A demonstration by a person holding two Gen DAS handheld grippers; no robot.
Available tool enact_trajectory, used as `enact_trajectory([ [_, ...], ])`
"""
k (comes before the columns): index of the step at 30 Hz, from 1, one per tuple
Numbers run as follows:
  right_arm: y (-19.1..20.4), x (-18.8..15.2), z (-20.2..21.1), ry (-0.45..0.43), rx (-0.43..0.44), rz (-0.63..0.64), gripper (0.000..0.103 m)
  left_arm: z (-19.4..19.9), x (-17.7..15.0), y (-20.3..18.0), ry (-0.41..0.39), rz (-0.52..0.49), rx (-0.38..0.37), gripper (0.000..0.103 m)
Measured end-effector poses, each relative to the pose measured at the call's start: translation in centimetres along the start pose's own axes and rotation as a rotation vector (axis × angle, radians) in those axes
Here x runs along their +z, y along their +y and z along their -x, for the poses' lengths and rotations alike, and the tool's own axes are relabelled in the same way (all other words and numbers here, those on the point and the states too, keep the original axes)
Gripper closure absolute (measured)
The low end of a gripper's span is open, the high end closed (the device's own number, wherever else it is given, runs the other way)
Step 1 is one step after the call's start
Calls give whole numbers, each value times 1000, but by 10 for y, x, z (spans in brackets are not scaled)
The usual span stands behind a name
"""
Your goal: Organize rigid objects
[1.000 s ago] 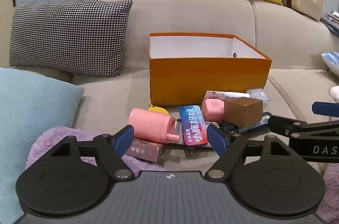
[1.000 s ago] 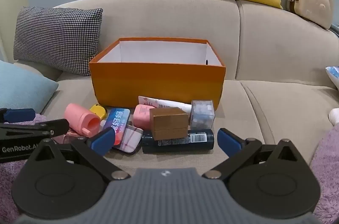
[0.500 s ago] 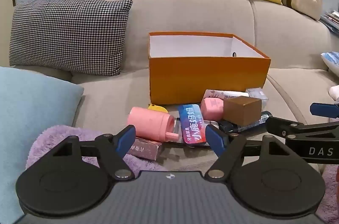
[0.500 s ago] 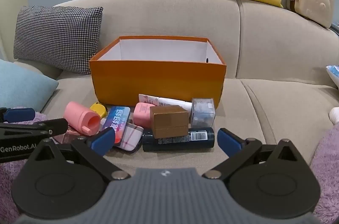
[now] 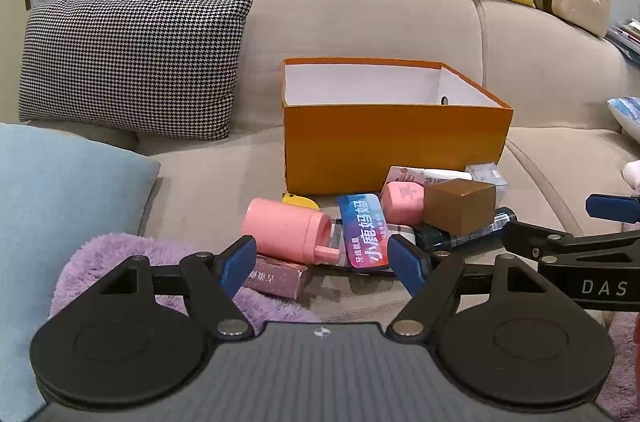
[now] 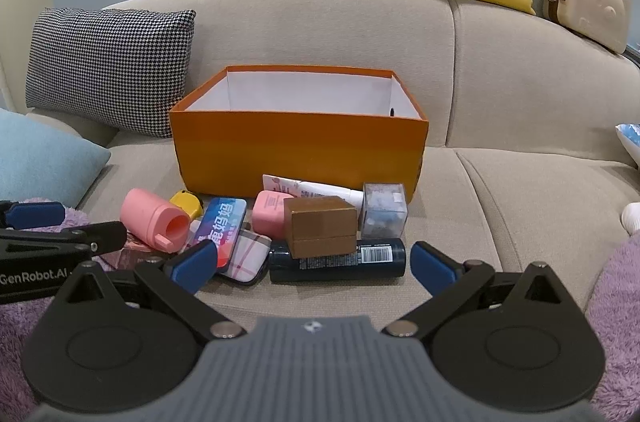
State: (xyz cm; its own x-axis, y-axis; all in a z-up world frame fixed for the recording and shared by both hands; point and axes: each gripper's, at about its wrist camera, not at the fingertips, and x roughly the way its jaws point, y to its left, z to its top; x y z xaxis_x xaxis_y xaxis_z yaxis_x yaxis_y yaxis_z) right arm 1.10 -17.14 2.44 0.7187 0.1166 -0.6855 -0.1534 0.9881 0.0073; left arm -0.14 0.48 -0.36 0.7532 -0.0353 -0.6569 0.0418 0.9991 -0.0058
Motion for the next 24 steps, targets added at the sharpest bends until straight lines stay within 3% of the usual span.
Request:
enact_trajectory([
  [24, 1, -3, -4, 13, 1, 2, 1, 0, 0, -3, 20, -5, -6, 15],
])
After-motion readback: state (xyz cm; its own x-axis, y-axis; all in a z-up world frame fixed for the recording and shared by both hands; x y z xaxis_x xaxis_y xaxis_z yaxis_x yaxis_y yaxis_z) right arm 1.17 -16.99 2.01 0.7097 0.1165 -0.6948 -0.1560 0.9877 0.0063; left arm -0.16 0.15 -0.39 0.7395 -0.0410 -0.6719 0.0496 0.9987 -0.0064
